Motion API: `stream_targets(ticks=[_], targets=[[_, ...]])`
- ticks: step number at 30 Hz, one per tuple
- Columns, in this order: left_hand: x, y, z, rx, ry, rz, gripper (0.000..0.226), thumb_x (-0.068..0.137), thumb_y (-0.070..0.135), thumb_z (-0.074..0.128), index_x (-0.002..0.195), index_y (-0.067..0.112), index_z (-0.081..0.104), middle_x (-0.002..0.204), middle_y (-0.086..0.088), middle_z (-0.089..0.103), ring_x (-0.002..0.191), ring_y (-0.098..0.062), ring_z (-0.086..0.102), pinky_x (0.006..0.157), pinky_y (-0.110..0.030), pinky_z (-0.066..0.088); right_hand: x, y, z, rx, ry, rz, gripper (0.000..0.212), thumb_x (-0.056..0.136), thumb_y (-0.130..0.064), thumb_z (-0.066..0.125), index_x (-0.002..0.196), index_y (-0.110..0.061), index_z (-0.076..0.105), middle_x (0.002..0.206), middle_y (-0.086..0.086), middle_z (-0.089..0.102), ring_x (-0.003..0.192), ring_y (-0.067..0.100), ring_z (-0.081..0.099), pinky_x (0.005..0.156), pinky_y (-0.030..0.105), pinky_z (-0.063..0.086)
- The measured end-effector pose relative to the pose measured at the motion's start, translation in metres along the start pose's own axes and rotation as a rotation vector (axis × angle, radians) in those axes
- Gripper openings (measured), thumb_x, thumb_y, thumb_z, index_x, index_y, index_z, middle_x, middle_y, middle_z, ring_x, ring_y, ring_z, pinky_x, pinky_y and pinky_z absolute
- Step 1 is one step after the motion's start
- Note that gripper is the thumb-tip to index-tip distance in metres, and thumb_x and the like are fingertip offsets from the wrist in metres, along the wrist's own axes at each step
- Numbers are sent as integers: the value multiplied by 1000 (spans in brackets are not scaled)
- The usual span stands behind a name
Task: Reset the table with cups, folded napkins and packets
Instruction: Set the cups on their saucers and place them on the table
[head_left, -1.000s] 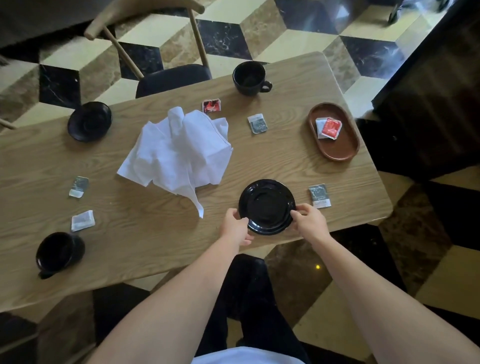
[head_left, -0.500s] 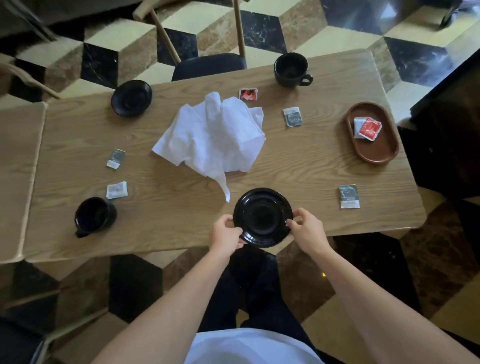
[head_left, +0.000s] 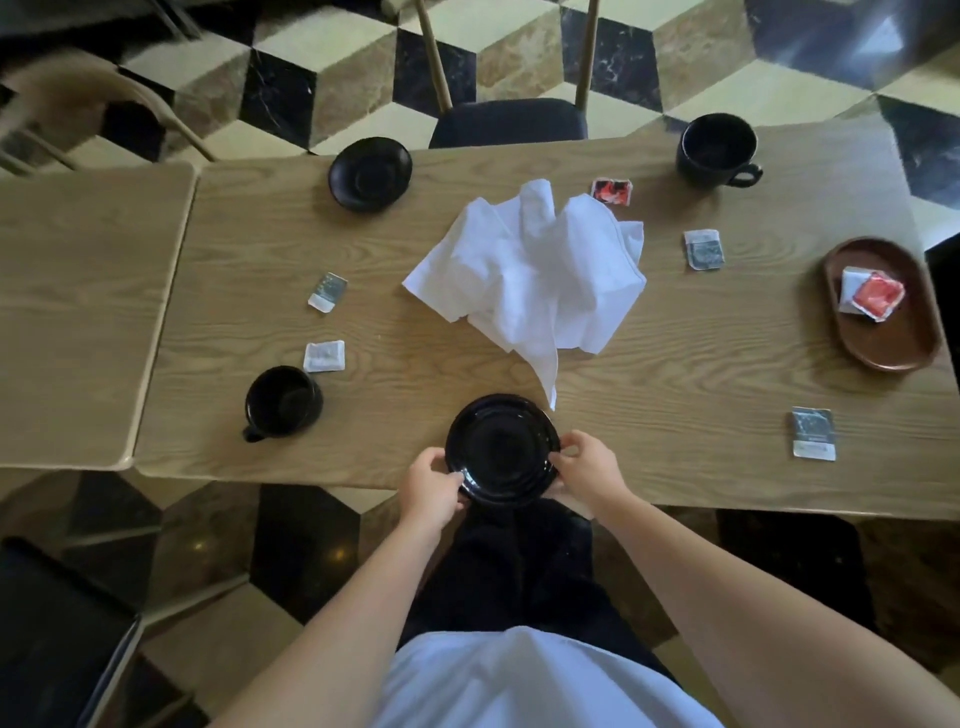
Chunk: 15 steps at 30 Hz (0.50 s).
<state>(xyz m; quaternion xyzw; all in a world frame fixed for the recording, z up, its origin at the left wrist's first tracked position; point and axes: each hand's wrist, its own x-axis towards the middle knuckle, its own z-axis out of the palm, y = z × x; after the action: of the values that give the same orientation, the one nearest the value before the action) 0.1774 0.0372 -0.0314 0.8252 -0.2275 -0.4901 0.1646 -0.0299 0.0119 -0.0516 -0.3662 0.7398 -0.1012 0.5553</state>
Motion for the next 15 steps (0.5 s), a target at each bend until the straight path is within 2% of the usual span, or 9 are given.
stream_targets(ticks=[2, 4, 6, 10, 13, 15], targets=[[11, 7, 2, 10, -26, 14, 31, 92, 8, 69, 117, 23, 60, 93, -8, 74, 83, -28, 76, 60, -34, 61, 5, -4, -1, -14, 38, 28, 14, 94, -11, 61, 86, -21, 63, 86, 2, 66, 61, 14, 69, 49, 16, 50], [22, 14, 5, 24, -47, 30, 30, 92, 7, 69, 115, 24, 61, 89, -7, 73, 77, -26, 75, 64, -39, 63, 11, -7, -2, -72, 65, 32, 3, 93, -17, 63, 93, -19, 65, 87, 1, 65, 81, 25, 67, 70, 31, 56], [30, 20, 9, 29, -58, 40, 27, 92, 7, 69, 111, 25, 62, 85, -7, 73, 71, -23, 71, 67, -43, 62, 16, -10, -5, -55, 75, 35, 5, 92, -19, 64, 97, -21, 65, 89, 0, 67, 90, 28, 68, 83, 42, 58], [39, 27, 15, 58, -68, 70, 24, 91, 7, 69, 105, 26, 63, 87, -9, 74, 69, -24, 70, 72, -47, 64, 19, -11, -12, 6, 87, 52, 11, 93, -20, 64, 102, -25, 65, 90, -9, 65, 92, 24, 69, 85, 45, 60], [41, 31, 20, 49, -103, 70, 27, 90, 4, 69, 111, 20, 64, 91, -10, 74, 68, -23, 70, 74, -46, 64, 21, -9, -18, 17, 91, 81, 10, 93, -19, 63, 102, -23, 64, 100, 4, 72, 94, 28, 72, 86, 47, 60], [39, 33, 22, 77, -144, 69, 22, 92, 7, 68, 105, 22, 60, 93, -9, 72, 69, -21, 71, 75, -46, 64, 20, -11, -22, -27, 78, 87, 8, 93, -20, 60, 100, -20, 64, 97, 7, 73, 91, 29, 72, 84, 47, 61]])
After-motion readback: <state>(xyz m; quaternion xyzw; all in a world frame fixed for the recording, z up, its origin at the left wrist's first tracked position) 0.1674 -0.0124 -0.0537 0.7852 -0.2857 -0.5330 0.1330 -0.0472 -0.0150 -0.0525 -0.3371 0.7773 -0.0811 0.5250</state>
